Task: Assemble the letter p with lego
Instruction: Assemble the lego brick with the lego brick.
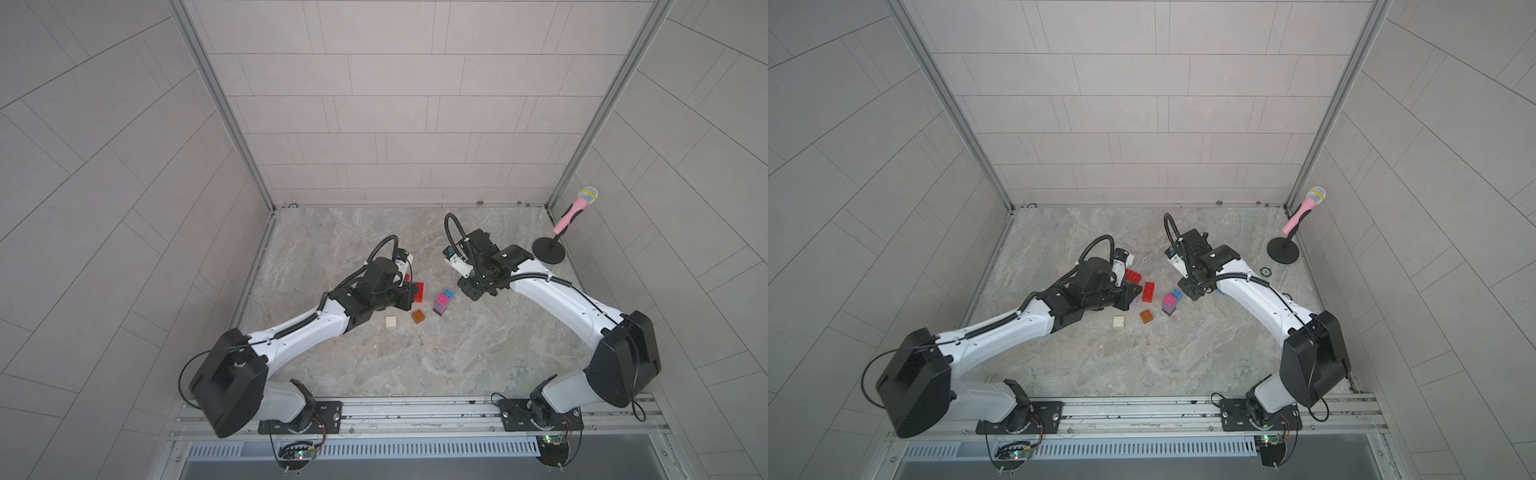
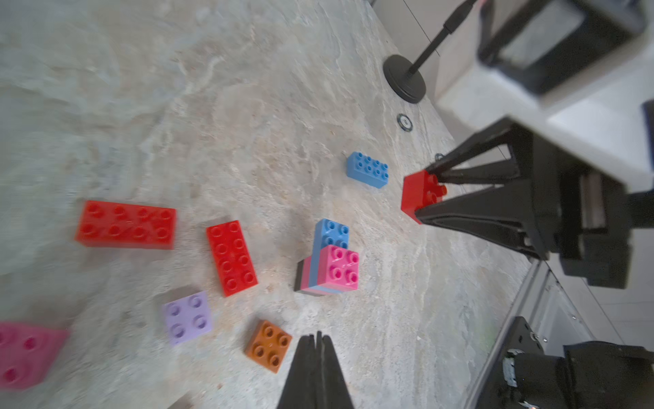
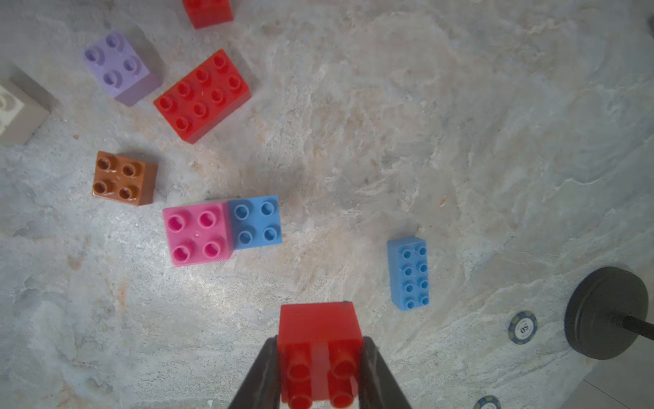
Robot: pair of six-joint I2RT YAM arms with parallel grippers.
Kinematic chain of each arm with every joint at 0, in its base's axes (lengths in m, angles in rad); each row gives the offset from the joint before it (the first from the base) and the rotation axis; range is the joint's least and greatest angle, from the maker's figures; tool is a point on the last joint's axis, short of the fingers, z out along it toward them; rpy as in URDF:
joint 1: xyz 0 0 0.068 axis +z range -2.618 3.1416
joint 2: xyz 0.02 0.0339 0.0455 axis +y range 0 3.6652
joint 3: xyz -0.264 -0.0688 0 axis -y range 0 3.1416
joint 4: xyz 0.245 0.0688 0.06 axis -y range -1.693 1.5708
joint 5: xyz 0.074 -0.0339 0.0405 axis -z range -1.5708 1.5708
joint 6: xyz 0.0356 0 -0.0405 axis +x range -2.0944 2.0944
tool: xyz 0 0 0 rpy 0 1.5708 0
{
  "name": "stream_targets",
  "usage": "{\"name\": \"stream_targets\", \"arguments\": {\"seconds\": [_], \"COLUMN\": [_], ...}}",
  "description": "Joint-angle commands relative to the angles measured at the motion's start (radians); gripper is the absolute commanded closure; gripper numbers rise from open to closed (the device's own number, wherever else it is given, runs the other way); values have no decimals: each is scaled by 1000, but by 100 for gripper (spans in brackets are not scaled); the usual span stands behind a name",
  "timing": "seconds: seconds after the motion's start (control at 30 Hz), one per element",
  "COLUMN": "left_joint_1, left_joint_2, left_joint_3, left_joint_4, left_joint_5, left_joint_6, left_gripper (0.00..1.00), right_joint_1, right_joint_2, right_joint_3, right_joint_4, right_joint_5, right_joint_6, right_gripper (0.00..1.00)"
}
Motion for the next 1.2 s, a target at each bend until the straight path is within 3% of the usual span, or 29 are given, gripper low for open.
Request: {"name": "stream_targets", "arguments": {"seconds": [0.0,0.4,1.17], "left_joint_1": [-28,-78,-90], "left_joint_2": [100,236,327], "left_joint_3": [86,179,241], "left_joint_4": [-9,-31,-8], "left_joint_5": [112,86,3], "left_joint_6": [-28,-31,-1], "left_gripper": [100,100,100], "right_joint_1": [-39,-128,-132], "right_joint_2": [43,114,152], "right_joint_3": [56,76,71], "right_joint_4": [-30,9,11], "right_joint_5": [-29,-104,-129], "right_joint_6": [16,17,12], "right_gripper": [82,84,84]}}
